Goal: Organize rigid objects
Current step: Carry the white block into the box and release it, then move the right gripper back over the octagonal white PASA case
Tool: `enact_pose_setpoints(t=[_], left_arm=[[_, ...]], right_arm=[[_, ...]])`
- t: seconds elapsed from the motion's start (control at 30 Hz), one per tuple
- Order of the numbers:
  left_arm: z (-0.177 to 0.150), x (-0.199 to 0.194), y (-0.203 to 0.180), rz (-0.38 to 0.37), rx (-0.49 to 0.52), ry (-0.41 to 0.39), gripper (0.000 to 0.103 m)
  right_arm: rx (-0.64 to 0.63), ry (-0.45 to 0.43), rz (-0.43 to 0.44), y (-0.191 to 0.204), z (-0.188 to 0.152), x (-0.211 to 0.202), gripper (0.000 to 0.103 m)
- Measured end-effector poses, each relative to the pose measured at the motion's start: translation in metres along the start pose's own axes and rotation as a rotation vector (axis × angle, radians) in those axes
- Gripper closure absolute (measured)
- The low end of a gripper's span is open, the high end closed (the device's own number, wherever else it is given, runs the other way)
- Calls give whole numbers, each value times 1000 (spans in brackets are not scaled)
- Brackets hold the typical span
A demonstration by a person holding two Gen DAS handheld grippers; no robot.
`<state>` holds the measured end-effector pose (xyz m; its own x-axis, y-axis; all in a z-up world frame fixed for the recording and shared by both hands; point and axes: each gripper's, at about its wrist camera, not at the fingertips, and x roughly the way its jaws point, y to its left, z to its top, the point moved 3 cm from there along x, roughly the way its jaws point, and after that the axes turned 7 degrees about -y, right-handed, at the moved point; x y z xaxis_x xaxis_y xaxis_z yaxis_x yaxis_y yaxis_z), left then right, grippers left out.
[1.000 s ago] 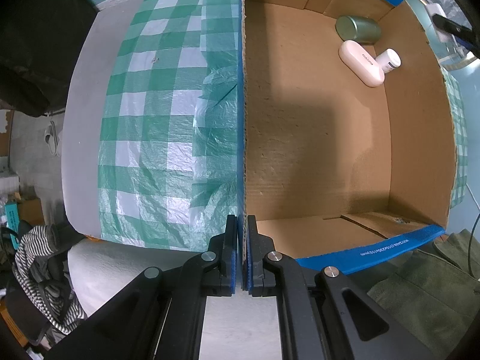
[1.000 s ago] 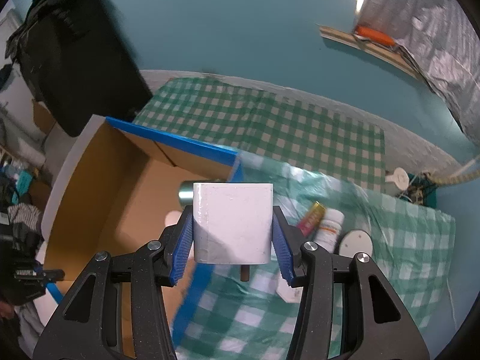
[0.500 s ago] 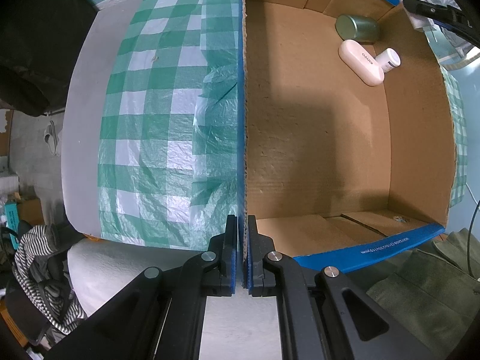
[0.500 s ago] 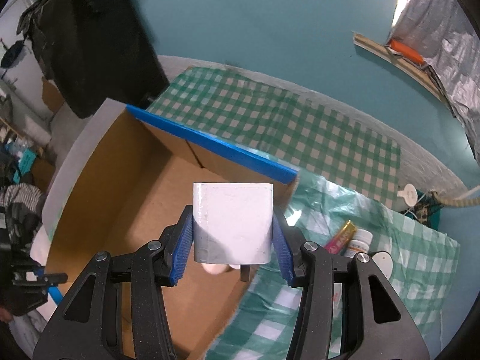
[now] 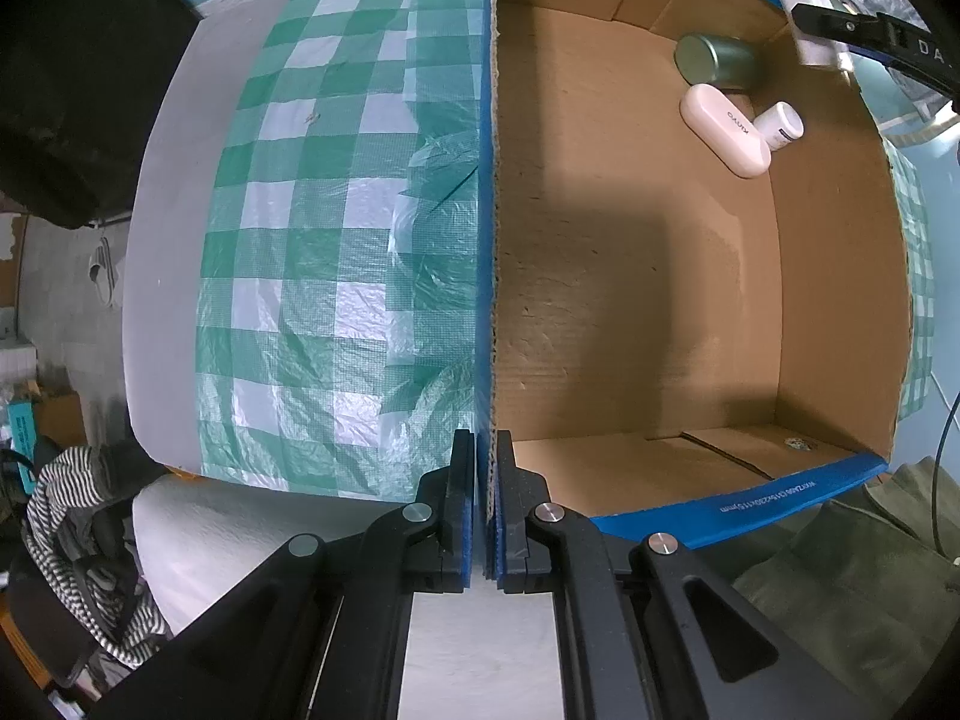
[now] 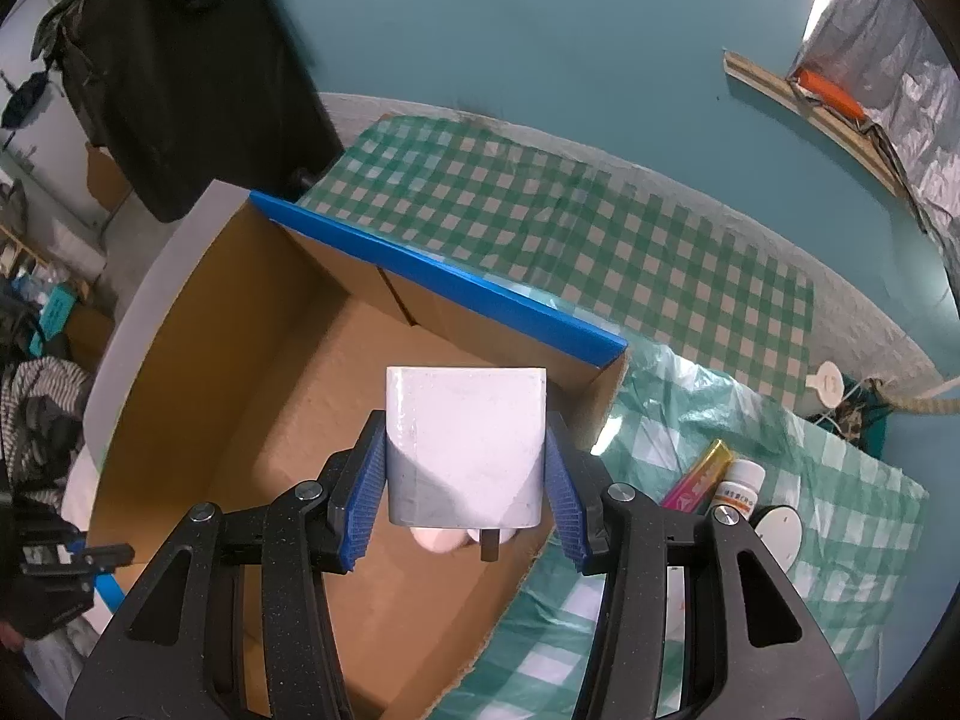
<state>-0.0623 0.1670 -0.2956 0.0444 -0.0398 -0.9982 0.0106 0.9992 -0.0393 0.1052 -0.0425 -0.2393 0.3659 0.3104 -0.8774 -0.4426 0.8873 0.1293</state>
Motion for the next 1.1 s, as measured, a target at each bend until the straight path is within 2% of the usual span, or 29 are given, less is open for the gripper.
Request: enact_pose_setpoints(t=[0.7, 0.83, 1.1], left_arm=[[3, 0, -2, 7, 7, 8, 98], [3, 0, -2, 7, 7, 9, 98], [3, 1, -3, 6, 5, 7, 98]], right_arm=[[58, -18, -6, -13, 1, -14, 54], [62, -24, -14, -17, 0, -21, 50], [90, -36, -55, -41, -10, -41, 49]])
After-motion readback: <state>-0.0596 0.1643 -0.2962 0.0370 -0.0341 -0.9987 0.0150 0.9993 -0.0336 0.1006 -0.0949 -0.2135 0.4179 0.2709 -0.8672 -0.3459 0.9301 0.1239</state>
